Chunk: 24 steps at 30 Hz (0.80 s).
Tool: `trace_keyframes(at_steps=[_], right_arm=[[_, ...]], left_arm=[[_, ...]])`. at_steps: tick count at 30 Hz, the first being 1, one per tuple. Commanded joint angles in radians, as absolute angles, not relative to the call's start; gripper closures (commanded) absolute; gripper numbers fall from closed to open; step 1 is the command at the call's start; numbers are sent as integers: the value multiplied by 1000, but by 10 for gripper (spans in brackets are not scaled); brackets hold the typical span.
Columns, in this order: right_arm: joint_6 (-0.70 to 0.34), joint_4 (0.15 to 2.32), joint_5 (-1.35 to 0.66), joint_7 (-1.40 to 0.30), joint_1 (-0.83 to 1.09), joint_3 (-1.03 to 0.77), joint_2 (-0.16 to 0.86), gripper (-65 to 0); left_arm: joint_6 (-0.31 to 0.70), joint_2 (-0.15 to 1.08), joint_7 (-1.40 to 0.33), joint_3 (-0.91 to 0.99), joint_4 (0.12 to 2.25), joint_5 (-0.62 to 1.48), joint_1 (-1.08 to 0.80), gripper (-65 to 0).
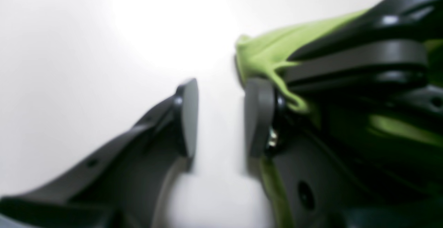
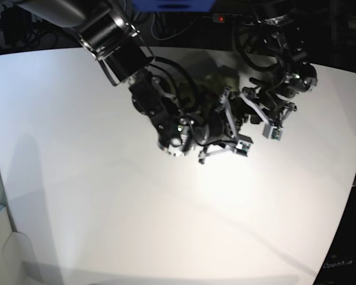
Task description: Fold the T-shirt properly
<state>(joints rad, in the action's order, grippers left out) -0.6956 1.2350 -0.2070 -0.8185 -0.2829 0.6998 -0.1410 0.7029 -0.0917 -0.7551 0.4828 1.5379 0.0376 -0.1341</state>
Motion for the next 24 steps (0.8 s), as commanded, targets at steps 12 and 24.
trace_keyframes(at_steps=[12,24], right_arm=[[-698,1198,-228,-704,-302,702,-157,-232],[-698,1260,-228,-713,-297,725,-157,-522]], left_arm=[[698,-94,-794,481,1540,15,-142,-226],[698,-88,-800,484,1546,15,-143,-226]])
